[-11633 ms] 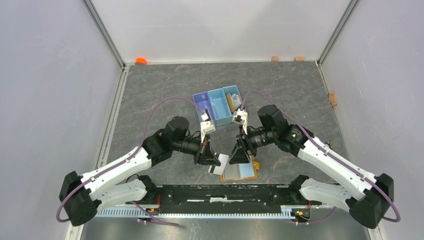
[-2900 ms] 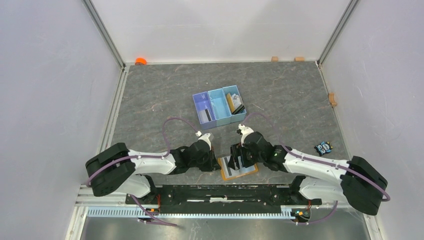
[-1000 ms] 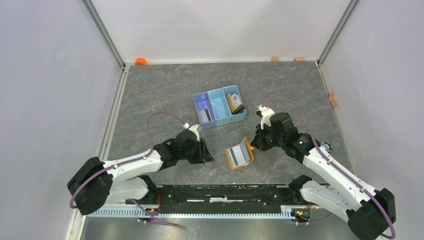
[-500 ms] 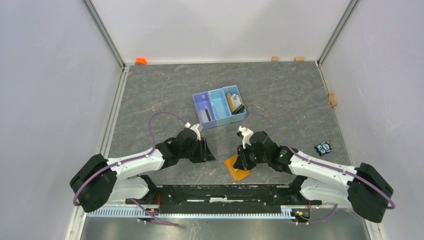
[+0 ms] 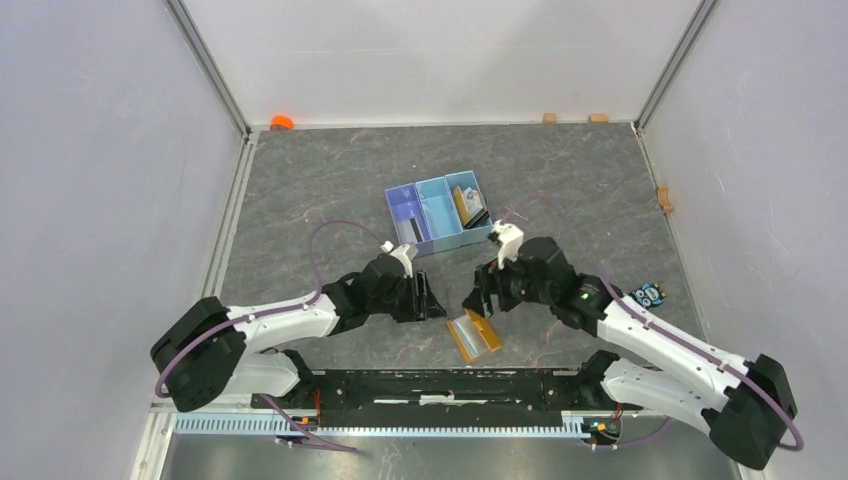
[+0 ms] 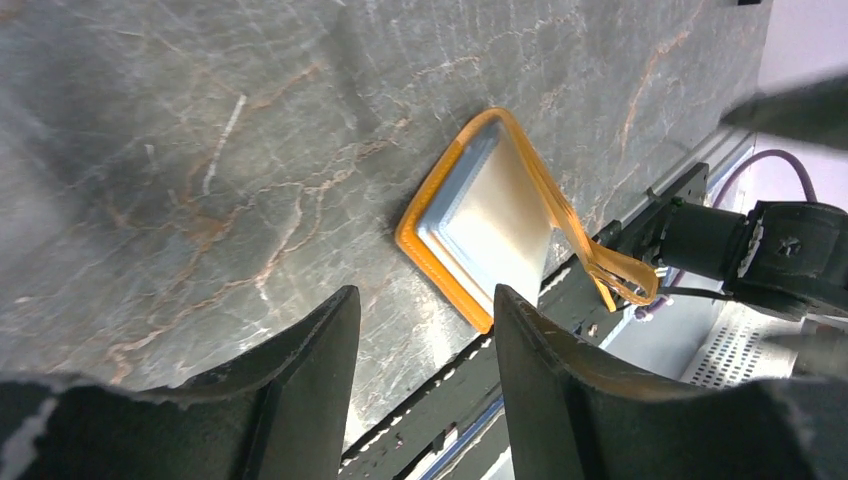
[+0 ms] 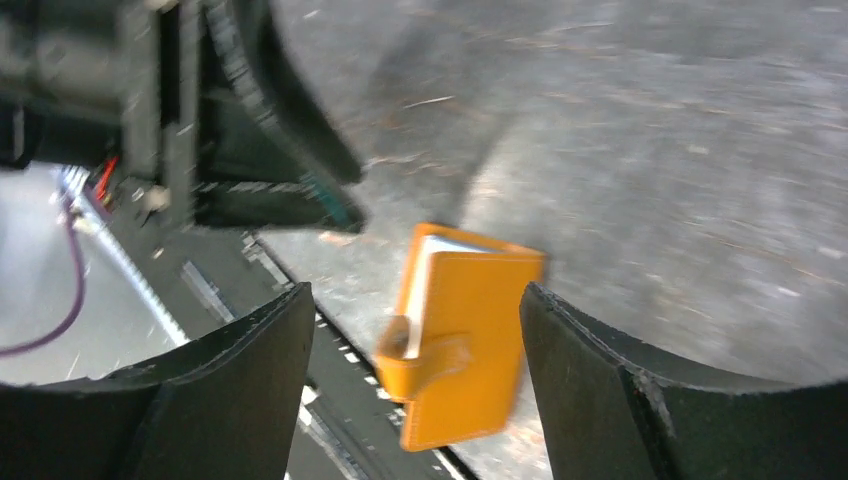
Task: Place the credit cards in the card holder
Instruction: Close the card holder at the center of the board.
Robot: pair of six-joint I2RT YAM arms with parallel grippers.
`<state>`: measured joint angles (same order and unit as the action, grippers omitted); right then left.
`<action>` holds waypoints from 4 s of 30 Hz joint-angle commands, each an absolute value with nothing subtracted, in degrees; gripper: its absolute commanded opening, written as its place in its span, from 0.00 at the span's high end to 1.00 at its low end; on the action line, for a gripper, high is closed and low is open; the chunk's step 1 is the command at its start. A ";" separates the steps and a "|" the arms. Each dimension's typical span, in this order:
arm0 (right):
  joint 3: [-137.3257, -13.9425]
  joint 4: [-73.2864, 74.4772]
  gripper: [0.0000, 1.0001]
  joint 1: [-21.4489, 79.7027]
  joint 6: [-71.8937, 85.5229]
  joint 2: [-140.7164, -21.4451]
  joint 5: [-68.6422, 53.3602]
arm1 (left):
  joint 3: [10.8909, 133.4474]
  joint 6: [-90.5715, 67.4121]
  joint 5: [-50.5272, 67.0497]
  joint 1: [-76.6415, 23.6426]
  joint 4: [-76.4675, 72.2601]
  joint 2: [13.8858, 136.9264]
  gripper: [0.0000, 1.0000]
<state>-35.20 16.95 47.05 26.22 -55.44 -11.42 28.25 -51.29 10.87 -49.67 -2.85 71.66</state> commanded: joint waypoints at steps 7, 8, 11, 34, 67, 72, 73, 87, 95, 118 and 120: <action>-27.70 22.32 0.27 29.18 16.42 -53.43 -14.85 | 32.21 -54.81 8.34 -52.38 -6.68 73.71 0.40; -26.39 21.14 0.27 29.18 15.86 -54.33 -16.20 | 32.15 -54.93 8.27 -52.45 -6.68 73.85 0.40; -22.59 16.76 0.30 29.26 16.57 -55.42 -21.16 | 32.08 -55.33 8.26 -52.56 -6.68 73.82 0.39; -18.82 6.13 0.21 40.15 23.39 -60.64 -20.98 | 38.08 -49.74 3.98 -59.09 2.70 82.37 0.47; -4.49 -28.78 0.49 32.67 37.30 -75.17 -41.18 | 27.12 -47.70 3.49 -60.99 -14.99 89.38 0.94; -7.23 -25.76 0.80 32.65 36.42 -73.23 -40.43 | 27.59 -46.23 2.57 -60.89 -12.81 86.29 0.87; -8.81 -23.14 0.87 32.61 34.81 -71.93 -39.45 | 28.56 -45.70 1.44 -60.81 -9.48 84.17 0.84; -31.14 5.35 1.00 46.47 2.65 -59.26 5.82 | 37.17 -39.72 9.30 -41.23 23.22 56.52 0.36; -27.61 -2.52 1.00 66.40 -10.22 -62.36 35.83 | 40.64 -34.35 11.65 -34.68 28.42 54.72 0.35; -25.24 20.30 0.28 91.48 51.89 -53.41 36.21 | 35.20 -35.07 19.03 -44.53 8.00 63.52 0.36; -21.74 18.37 0.33 89.28 58.07 -48.84 33.23 | 34.72 -35.38 17.71 -46.11 4.49 65.26 0.36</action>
<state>-27.05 18.72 92.49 38.57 -55.24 38.20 35.79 -34.00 19.03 -43.53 14.20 62.81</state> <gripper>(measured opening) 0.711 0.642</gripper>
